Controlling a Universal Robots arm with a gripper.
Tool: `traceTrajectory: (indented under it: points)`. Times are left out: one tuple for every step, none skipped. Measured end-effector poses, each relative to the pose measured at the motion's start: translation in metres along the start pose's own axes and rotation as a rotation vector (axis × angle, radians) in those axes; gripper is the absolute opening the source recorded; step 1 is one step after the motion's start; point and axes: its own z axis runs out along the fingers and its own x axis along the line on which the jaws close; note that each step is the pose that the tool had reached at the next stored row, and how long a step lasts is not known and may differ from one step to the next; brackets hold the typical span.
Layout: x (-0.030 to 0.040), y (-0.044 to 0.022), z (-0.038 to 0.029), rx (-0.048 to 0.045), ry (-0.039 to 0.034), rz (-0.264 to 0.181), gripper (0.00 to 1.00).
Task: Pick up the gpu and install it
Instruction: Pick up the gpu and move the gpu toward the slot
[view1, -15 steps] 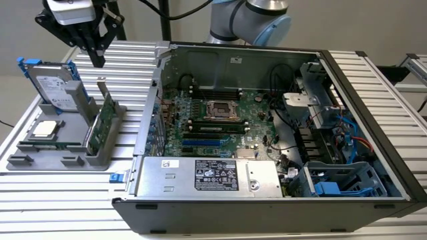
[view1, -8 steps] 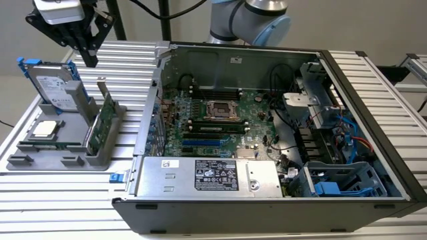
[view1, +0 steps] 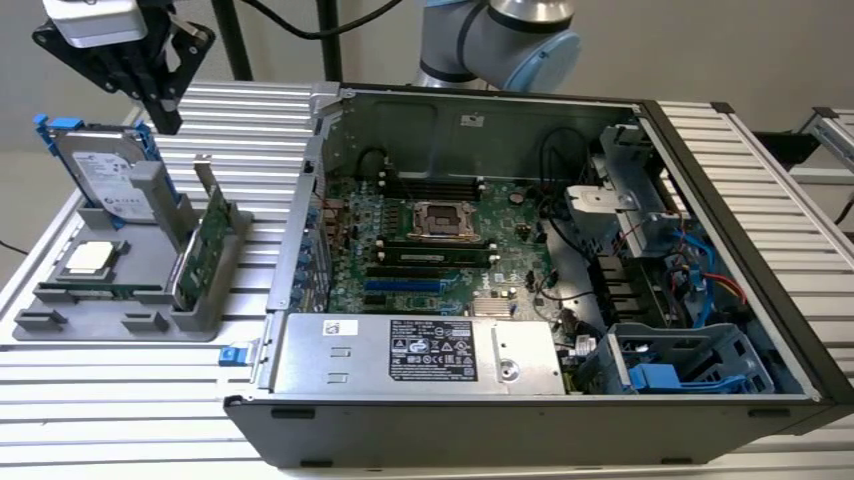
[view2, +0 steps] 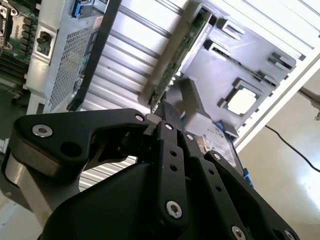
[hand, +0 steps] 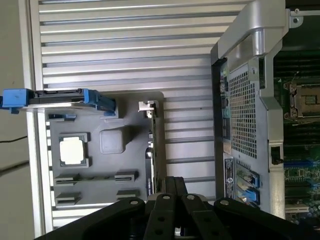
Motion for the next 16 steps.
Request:
traceTrajectory:
  points:
    - [0.0016, -0.0001, 0.0, 0.0, 0.0, 0.0, 0.0]
    - [0.0034, -0.0002, -0.0001, 0.0, 0.0, 0.0, 0.0]
    - [0.0047, -0.0004, -0.0001, 0.0, 0.0, 0.0, 0.0]
    - [0.0064, -0.0005, -0.0001, 0.0, 0.0, 0.0, 0.0]
    - [0.0078, -0.0006, -0.0002, 0.0, 0.0, 0.0, 0.0]
    - [0.0091, -0.0007, -0.0002, 0.0, 0.0, 0.0, 0.0]
    - [0.0104, -0.0007, -0.0002, 0.0, 0.0, 0.0, 0.0]
    - [0.0115, -0.0008, -0.0003, 0.0, 0.0, 0.0, 0.0]
    - [0.0125, -0.0009, -0.0003, 0.0, 0.0, 0.0, 0.0]
    - [0.0136, -0.001, -0.0003, 0.0, 0.0, 0.0, 0.0]
    - [0.0147, -0.001, -0.0003, 0.0, 0.0, 0.0, 0.0]
    - [0.0158, -0.0011, -0.0004, 0.0, 0.0001, 0.0, 0.0]
    - [0.0172, -0.0012, -0.0004, 0.0, 0.0, 0.0, 0.0]
    - [0.0183, -0.0013, -0.0004, 0.0, 0.0, 0.0, 0.0]
    - [0.0192, -0.0014, -0.0005, 0.0, 0.0, 0.0, 0.0]
    - [0.0203, -0.0014, -0.0005, 0.0, 0.0, 0.0, 0.0]
